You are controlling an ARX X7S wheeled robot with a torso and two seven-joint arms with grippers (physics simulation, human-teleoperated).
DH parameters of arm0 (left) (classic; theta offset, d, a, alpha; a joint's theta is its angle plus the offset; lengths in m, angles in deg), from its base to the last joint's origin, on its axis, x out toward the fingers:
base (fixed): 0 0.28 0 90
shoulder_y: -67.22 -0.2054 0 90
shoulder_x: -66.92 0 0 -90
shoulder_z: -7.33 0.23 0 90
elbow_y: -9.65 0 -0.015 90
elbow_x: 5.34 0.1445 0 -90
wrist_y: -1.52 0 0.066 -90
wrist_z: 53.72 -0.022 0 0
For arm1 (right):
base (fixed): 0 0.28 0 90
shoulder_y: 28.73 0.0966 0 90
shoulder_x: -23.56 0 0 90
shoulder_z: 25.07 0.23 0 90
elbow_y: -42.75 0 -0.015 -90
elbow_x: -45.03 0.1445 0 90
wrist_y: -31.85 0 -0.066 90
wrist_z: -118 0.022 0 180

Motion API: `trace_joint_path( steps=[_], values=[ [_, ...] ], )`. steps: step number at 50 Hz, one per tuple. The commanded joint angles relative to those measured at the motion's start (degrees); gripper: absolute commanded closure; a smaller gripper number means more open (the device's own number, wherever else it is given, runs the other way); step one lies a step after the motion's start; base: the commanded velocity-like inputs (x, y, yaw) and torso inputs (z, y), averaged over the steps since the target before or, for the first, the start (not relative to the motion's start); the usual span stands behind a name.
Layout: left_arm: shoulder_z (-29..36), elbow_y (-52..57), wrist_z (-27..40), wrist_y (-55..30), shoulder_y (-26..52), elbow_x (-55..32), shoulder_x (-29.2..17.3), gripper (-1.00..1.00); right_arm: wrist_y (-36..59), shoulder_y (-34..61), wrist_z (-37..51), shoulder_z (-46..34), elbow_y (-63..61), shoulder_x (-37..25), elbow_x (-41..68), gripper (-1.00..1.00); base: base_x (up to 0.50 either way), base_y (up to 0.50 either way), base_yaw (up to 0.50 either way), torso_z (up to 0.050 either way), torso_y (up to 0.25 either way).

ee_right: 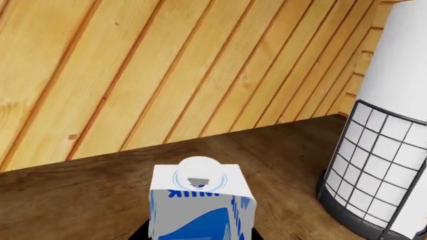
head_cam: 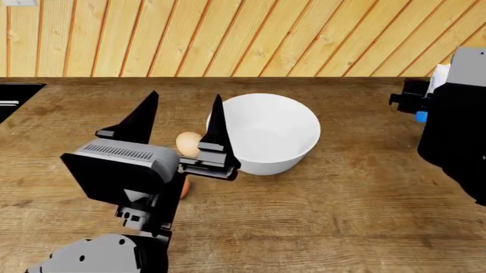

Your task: Place the eggs and milk next to the bowl.

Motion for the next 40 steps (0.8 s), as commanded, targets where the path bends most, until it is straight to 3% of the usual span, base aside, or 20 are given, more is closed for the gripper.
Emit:
trace_joint_path(
  steps=[1,23,40],
  values=[
    [-0.4,0.8,0.4,-0.2,0.1,0.1,-0.4,-1.00,2.5,3.0,-1.8,-0.3,-4.2,0.6,-2.7,1.00,0.00,0.00,0.00,0.000,0.000],
    [-0.8,1.6,0.5,-0.4,-0.1,0.3,-0.6,-1.00,6.1,5.0,-10.9,-3.4,-3.0,6.9,-3.1,1.00,0.00,0.00,0.00,0.000,0.001],
    [-1.0,1.5,0.2,-0.4,-0.3,0.4,-0.5,-1.00,7.5,3.5,-13.7,-4.5,-3.6,7.9,-2.3,1.00,0.00,0.00,0.00,0.000,0.001]
  ],
)
